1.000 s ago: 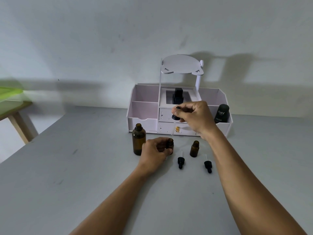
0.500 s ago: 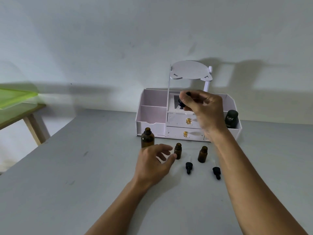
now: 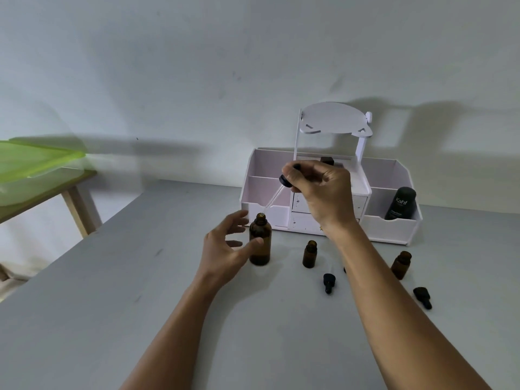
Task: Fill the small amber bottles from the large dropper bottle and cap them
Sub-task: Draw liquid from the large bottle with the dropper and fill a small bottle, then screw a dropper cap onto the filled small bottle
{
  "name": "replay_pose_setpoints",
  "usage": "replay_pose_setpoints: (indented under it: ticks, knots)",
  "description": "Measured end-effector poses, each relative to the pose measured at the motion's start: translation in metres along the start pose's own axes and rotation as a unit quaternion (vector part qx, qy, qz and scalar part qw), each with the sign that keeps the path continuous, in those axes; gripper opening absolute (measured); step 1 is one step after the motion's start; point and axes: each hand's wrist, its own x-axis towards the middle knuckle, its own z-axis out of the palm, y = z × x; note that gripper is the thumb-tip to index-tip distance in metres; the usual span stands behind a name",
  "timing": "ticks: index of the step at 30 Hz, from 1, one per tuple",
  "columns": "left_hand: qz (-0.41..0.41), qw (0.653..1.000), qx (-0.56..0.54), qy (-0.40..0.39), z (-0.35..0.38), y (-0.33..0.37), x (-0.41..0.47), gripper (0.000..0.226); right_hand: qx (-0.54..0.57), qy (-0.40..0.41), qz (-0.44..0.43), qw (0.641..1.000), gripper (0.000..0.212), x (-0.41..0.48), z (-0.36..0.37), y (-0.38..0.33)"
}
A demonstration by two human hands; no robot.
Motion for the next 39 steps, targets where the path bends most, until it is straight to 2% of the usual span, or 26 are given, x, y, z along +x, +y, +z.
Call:
replay_pose_setpoints:
  ticks: [2,6,15,21,23,25,28,30,34,37,39]
  knots:
    - [-0.011,0.999,-0.01,-0.034,0.002,-0.005,0.0,0.065,-0.005,-0.011,-0.002,1.0,0.008,0.0,0.003,0.002]
    - [-0.017,0.999,-0.017,-0.046,0.004,-0.009,0.001,0.05,-0.036,-0.023,-0.017,0.999,0.023,-0.001,0.013,0.007]
    - [-0.008,0.999,-0.027,-0.046,0.004,-0.01,0.003,0.047,-0.159,-0.144,0.024,0.976,0.019,-0.014,0.021,0.036]
    - [-0.004,0.998,-0.022,-0.052,0.004,-0.011,0.003,0.047,-0.191,-0.157,0.023,0.969,0.027,-0.017,0.024,0.04]
    - [0.007,0.999,-0.018,-0.03,0.004,-0.01,0.0,0.051,-0.182,-0.157,0.027,0.97,0.033,-0.016,0.021,0.035]
    - [0.044,0.998,0.005,0.038,0.004,-0.006,-0.002,0.052,-0.17,-0.15,0.031,0.973,0.034,-0.015,0.012,0.03]
    - [0.131,0.98,0.022,0.147,0.005,0.01,-0.008,0.028,-0.179,-0.143,0.026,0.973,0.026,-0.013,-0.012,0.023]
    - [0.176,0.971,0.011,0.159,0.008,0.023,-0.013,0.013,-0.201,-0.15,0.024,0.968,0.022,-0.012,-0.031,0.019]
    - [0.189,0.978,-0.025,0.082,0.031,0.038,-0.024,0.007,-0.259,-0.2,0.036,0.944,0.027,-0.02,-0.062,0.011]
    - [0.126,0.991,-0.035,0.007,0.053,0.037,-0.03,0.005,-0.3,-0.257,0.069,0.916,0.034,-0.03,-0.075,0.01]
    - [0.073,0.997,-0.025,-0.028,0.064,0.033,-0.032,0.016,-0.342,-0.298,0.093,0.886,0.039,-0.038,-0.079,0.013]
